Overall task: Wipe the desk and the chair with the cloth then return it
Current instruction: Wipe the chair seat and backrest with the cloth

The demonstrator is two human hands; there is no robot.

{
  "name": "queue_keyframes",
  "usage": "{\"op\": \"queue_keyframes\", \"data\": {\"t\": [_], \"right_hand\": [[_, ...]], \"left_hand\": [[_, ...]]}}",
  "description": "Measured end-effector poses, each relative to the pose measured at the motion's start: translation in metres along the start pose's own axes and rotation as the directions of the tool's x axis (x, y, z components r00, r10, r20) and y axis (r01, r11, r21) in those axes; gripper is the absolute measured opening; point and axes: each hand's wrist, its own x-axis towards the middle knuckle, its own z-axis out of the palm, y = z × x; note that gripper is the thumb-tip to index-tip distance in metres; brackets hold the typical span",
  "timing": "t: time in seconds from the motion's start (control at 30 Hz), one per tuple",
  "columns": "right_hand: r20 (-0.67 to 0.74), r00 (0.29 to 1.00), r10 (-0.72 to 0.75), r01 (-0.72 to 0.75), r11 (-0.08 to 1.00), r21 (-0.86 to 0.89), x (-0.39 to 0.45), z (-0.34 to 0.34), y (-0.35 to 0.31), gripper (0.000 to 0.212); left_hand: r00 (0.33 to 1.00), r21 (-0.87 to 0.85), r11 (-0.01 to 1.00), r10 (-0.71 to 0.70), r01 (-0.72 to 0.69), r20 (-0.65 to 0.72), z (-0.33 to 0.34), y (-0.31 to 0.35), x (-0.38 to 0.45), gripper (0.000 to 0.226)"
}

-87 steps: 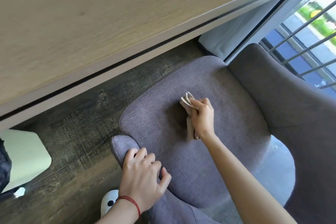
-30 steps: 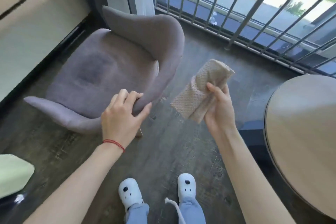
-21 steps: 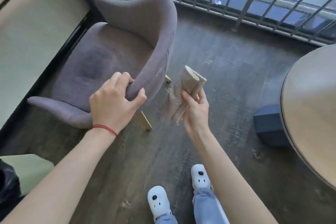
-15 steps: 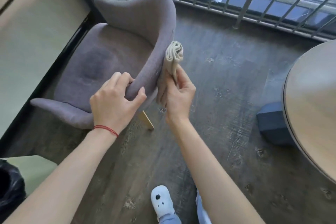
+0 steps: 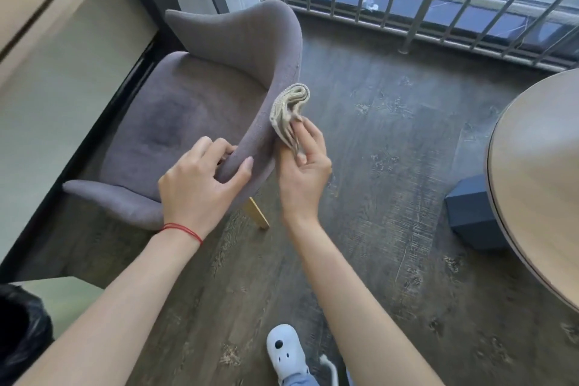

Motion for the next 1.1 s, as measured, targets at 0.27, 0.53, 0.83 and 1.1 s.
{"op": "queue_keyframes", "data": {"t": [0.27, 0.53, 0.83, 1.1], "right_hand": [[0.298, 0.946, -0.127, 0.185, 0.967, -0.174, -0.032, -0.021, 0.011, 0.032], [0.065, 0.996, -0.067, 0.068, 0.998, -0.016, 0.016, -0.020, 0.000, 0.027], [0.309, 0.950, 0.049, 0.005, 0.986, -0.169, -0.044, -0.040, 0.024, 0.028], [0.040, 0.998, 0.042, -0.044, 0.998, 0.053, 0.039, 0.009, -0.011, 0.029]], "left_hand": [[0.998, -0.013, 0.998, 0.054, -0.053, 0.021, -0.001, -0.006, 0.000, 0.041], [0.999, -0.086, 0.996, -0.039, 0.040, 0.011, 0.000, -0.006, -0.006, 0.034], [0.999, -0.119, 0.993, -0.002, 0.009, 0.054, -0.001, -0.018, -0.007, 0.032], [0.999, -0.132, 0.991, -0.025, 0.030, 0.036, 0.001, -0.013, -0.008, 0.034]]}}
